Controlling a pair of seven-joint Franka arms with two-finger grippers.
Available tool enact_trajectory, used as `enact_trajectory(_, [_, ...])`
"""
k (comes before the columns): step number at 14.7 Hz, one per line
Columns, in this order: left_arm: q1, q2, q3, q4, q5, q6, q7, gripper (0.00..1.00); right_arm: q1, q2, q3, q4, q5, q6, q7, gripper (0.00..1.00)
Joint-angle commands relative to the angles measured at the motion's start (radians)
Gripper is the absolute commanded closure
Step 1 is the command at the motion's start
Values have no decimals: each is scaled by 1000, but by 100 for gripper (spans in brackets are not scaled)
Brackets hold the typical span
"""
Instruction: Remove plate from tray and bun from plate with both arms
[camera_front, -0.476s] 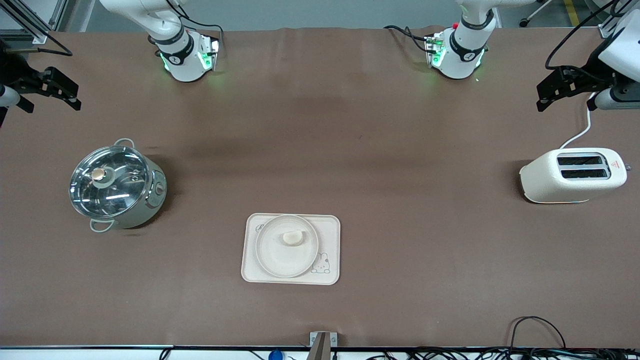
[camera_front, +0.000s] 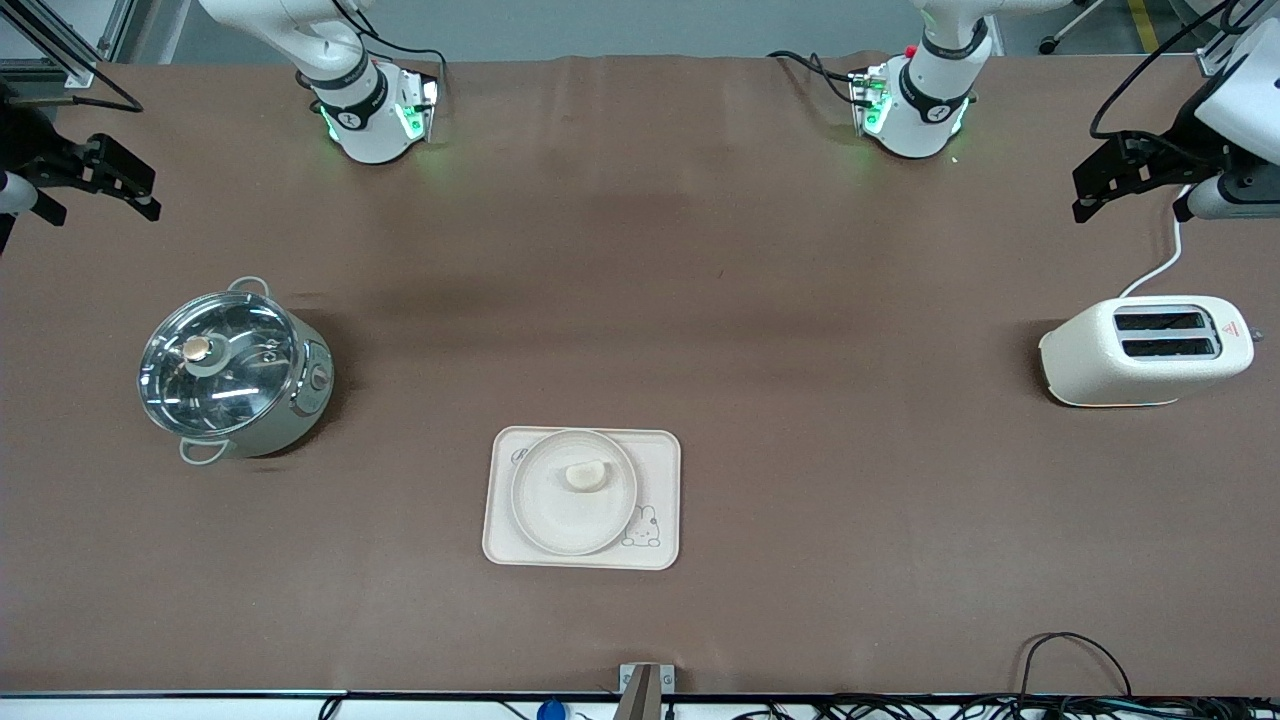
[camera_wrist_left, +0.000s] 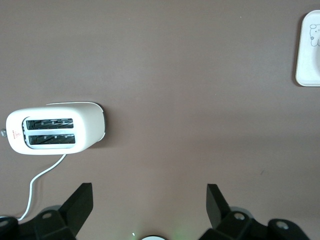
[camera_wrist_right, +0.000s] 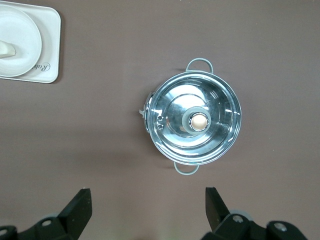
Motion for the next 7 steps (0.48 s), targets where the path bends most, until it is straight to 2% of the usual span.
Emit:
enact_trajectory(1, [-33, 116, -5, 75, 4, 0, -9, 0, 10, -12, 0, -9, 41, 12, 1, 0])
enact_trajectory(4, [-127, 258, -13, 92, 5, 153, -36, 0, 41, 46, 0, -10, 49, 49, 3, 0])
enact_trajectory(7, [-229, 410, -15, 92, 2, 356, -125, 0, 43, 59, 0, -12, 50, 74, 3, 0])
